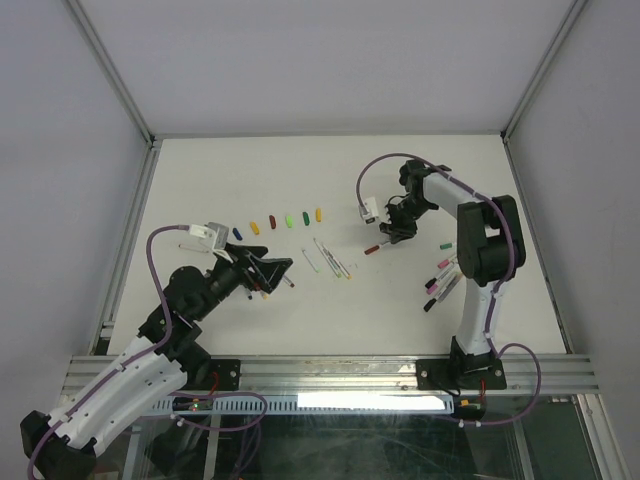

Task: Open the pen caps
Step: Pick up the pen from the center of the board.

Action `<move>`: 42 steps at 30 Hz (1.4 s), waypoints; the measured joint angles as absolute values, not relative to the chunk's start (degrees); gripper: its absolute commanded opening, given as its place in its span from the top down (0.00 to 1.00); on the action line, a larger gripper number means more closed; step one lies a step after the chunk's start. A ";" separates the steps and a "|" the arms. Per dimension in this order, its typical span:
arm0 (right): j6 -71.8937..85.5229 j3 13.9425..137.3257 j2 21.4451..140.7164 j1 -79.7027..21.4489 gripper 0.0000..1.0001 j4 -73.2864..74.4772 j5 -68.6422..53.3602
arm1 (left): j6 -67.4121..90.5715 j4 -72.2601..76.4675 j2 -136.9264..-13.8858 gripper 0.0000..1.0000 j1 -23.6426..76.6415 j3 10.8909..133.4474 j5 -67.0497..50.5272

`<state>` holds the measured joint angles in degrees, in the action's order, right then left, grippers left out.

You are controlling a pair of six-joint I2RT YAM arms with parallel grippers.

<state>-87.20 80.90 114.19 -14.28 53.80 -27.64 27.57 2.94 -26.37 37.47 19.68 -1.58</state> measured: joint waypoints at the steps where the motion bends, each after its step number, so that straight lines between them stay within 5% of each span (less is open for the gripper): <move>1: -87.50 81.73 114.83 -14.11 0.78 54.35 -27.40 | 27.59 3.05 -26.63 0.01 37.47 19.68 -1.58; 5: -87.79 82.56 115.39 -14.02 0.80 54.83 -26.92 | 27.68 3.09 -27.07 0.01 37.47 19.49 -1.58; 11: -87.02 80.73 114.19 -14.02 1.00 53.21 -26.28 | 27.97 4.23 -27.53 0.01 37.47 18.48 -1.65; 22: -76.99 72.12 108.07 -14.02 1.00 46.00 -27.33 | 34.39 19.77 -35.79 0.01 37.47 12.71 -6.37; 32: -64.42 64.49 102.78 -14.02 1.00 40.03 -32.42 | 47.57 40.71 -61.95 0.07 37.54 12.49 -5.30; 42: -57.80 62.96 102.61 -14.02 1.00 35.31 -37.36 | 57.89 48.84 -85.12 0.10 41.74 25.12 3.49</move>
<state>-57.80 62.96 102.61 -14.02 35.31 -37.36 57.89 48.84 -85.12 41.74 25.12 3.49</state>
